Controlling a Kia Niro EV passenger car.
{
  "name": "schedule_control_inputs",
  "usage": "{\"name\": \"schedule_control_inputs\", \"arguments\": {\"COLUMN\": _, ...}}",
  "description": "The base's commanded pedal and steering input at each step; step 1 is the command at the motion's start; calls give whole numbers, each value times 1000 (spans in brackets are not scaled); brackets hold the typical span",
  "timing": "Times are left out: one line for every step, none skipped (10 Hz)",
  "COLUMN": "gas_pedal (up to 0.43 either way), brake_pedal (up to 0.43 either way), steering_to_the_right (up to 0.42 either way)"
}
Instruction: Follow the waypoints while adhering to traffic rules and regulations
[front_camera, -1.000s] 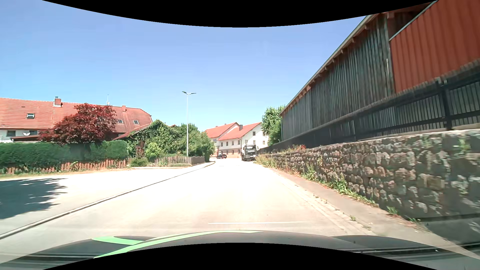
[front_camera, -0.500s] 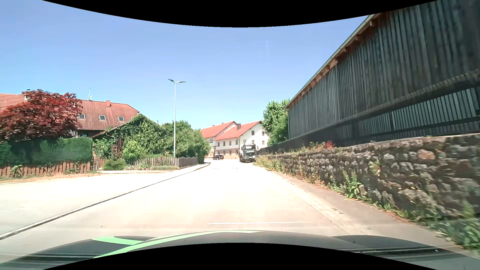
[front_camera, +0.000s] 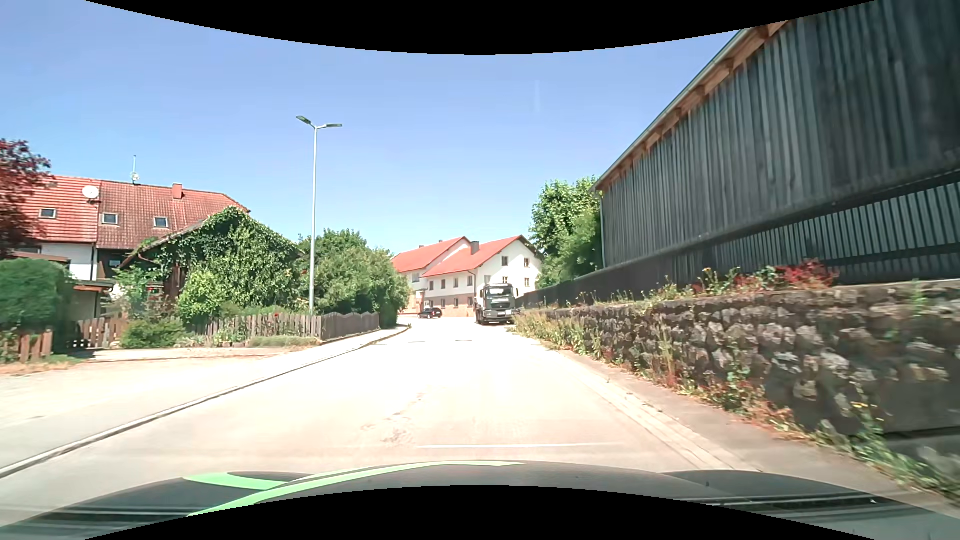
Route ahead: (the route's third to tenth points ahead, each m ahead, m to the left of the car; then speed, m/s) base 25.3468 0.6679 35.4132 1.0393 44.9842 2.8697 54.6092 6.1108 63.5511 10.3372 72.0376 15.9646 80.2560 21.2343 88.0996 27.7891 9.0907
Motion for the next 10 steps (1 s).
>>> {"name": "schedule_control_inputs", "arguments": {"gas_pedal": 87, "brake_pedal": 0, "steering_to_the_right": 4}}
{"name": "schedule_control_inputs", "arguments": {"gas_pedal": 87, "brake_pedal": 0, "steering_to_the_right": 0}}
{"name": "schedule_control_inputs", "arguments": {"gas_pedal": 87, "brake_pedal": 0, "steering_to_the_right": -5}}
{"name": "schedule_control_inputs", "arguments": {"gas_pedal": 87, "brake_pedal": 0, "steering_to_the_right": -6}}
{"name": "schedule_control_inputs", "arguments": {"gas_pedal": 87, "brake_pedal": 0, "steering_to_the_right": -6}}
{"name": "schedule_control_inputs", "arguments": {"gas_pedal": 87, "brake_pedal": 0, "steering_to_the_right": -6}}
{"name": "schedule_control_inputs", "arguments": {"gas_pedal": 87, "brake_pedal": 0, "steering_to_the_right": -7}}
{"name": "schedule_control_inputs", "arguments": {"gas_pedal": 87, "brake_pedal": 0, "steering_to_the_right": -7}}
{"name": "schedule_control_inputs", "arguments": {"gas_pedal": 87, "brake_pedal": 0, "steering_to_the_right": -8}}
{"name": "schedule_control_inputs", "arguments": {"gas_pedal": 87, "brake_pedal": 0, "steering_to_the_right": -8}}
